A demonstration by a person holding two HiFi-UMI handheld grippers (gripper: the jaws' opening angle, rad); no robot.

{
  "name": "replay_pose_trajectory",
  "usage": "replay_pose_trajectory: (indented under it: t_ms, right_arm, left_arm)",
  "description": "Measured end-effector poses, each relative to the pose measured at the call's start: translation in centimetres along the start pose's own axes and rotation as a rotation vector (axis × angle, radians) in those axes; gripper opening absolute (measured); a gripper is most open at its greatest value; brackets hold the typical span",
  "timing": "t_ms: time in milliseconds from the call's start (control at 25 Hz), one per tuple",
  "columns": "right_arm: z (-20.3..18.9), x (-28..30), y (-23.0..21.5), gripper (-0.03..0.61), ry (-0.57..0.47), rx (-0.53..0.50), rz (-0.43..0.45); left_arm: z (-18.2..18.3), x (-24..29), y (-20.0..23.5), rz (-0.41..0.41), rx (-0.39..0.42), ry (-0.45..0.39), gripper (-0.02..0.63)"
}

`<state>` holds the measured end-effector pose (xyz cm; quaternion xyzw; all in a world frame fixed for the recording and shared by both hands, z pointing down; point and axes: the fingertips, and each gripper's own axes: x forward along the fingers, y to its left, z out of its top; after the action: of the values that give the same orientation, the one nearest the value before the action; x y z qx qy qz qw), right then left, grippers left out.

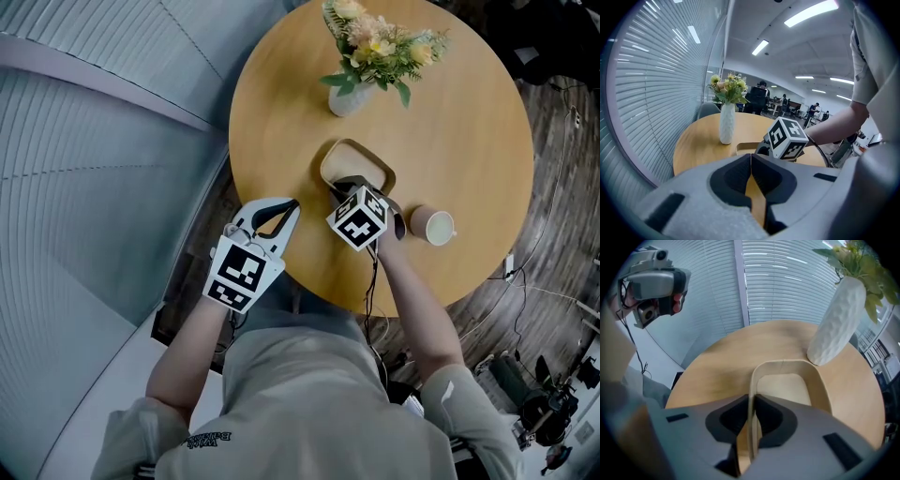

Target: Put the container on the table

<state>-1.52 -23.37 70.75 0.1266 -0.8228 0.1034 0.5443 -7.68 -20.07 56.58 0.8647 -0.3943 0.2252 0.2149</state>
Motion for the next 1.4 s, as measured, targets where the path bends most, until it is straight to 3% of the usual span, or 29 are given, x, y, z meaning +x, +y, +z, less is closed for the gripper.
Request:
replay_pose_trajectory:
  t_ms: [360,600,960,1240,1400]
  right_arm:
    - [0.4,-1.6,0.0,0.041,-0.069,0.072,-0.029]
    - [1.6,-6.1,-1.2,0.041,-0.165,0.119,-0.116]
    - [4.2,-16.2,-3.1,0.041,-0.379,0.223,-0.277]
    - [5.4,-26.3,-2.6,0.041,-0.502,0.187,-0.422]
    - [6.0,-33.3,-2.7,0.041,-0.628,0.184,-0.556]
  left_arm:
    - [0.3,-1.1,0.4,0.047,-0.005,0.003,0.021]
    - [3.0,-2.1,-0.5,0.041,0.0,-0.035,0.021]
    - [9.8,-5.2,-1.9,0.078,0.093,-0.157,0.021]
    - [13.4,-7.6,-2.9,0.105,0.185,-0.183,0.021]
    - [16.7,-9.3,-3.9,0.114,0.237,-0.239,0.021]
